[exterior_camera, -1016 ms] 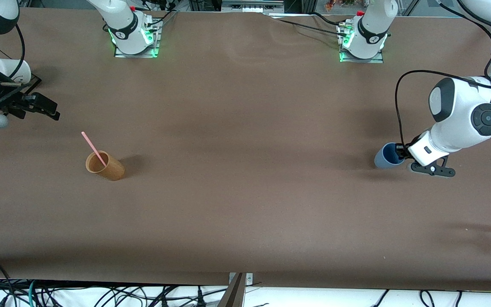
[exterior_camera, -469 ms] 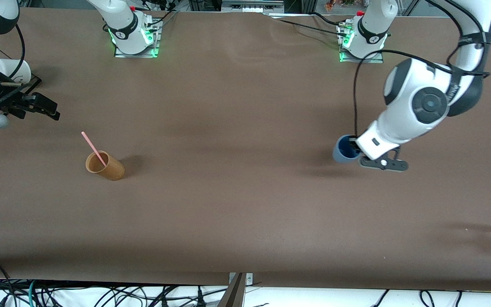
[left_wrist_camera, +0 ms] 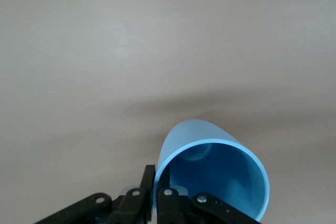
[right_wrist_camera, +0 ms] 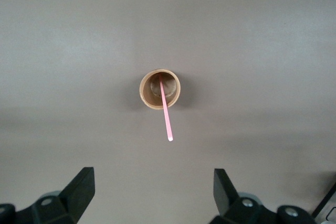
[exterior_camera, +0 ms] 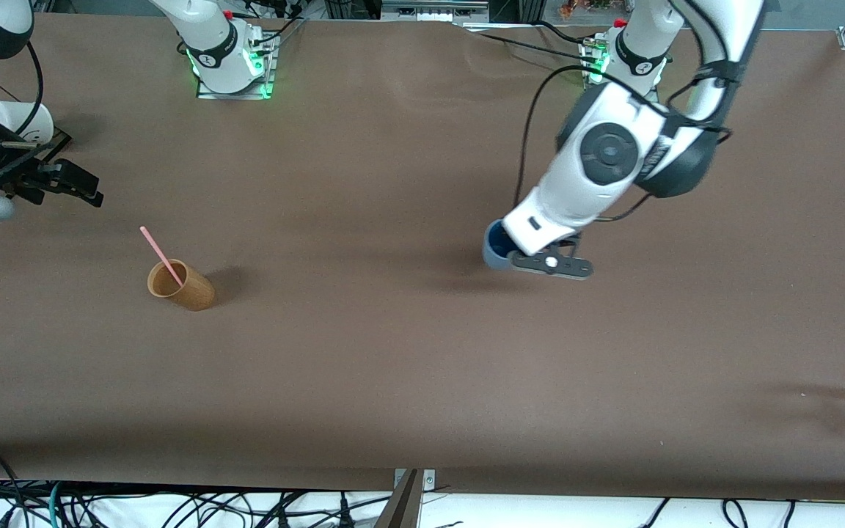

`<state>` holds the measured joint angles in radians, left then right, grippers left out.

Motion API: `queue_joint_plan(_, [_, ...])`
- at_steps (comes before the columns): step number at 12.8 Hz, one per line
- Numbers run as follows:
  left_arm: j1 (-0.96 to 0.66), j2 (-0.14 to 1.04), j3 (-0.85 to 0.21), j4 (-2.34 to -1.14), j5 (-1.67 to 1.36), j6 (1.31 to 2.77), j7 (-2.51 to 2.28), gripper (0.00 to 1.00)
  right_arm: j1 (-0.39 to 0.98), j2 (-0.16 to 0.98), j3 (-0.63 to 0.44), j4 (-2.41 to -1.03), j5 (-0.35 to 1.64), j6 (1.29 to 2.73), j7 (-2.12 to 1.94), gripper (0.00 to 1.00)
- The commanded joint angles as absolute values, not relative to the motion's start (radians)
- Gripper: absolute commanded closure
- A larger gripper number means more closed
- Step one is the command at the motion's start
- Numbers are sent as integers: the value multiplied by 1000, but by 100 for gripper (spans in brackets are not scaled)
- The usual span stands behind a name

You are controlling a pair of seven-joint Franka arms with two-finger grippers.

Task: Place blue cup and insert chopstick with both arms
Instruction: 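Carry the blue cup to the table middle while the right gripper reaches the chopstick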

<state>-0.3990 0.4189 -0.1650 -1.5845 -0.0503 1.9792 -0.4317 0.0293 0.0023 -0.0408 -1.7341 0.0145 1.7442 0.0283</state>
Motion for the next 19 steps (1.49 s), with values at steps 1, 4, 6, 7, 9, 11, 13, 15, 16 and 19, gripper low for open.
queue_joint_plan(1, [-506,561,-146,-1406,-63,1948,-549,100,31,-11,-41,-1740,26,1744,38,0])
queue_joint_plan(4, [-621,687,-97,-1278,-64,1950,-664,100,31,-9,-41,-1740,26,1744,38,0])
queue_joint_plan(6, [-681,750,-57,-1218,-66,1954,-713,100,31,-9,-41,-1740,26,1744,38,0])
queue_joint_plan(7, [-692,779,-57,-1189,-66,1954,-745,100,31,-9,-41,-1740,26,1746,38,0])
queue_joint_plan(9, [-709,817,-55,-1155,-66,1959,-790,100,29,4,-41,-1740,26,1746,23,0])
queue_joint_plan(11, [-721,856,-55,-1122,-64,1960,-824,100,29,17,-41,-1740,26,1749,20,0])
queue_joint_plan(13, [-733,888,-52,-1097,-63,1960,-868,100,29,18,-41,-1740,26,1753,20,0])
queue_joint_plan(15, [-736,900,-46,-1095,-63,1967,-877,100,31,34,-41,-1740,25,1766,18,0])
queue_joint_plan(16, [-738,902,-46,-1097,-63,1979,-880,100,34,41,-40,-1740,23,1767,18,0])
queue_joint_plan(19, [-736,908,-45,-1095,-63,1983,-907,81,84,74,-40,-1724,17,1779,17,0])
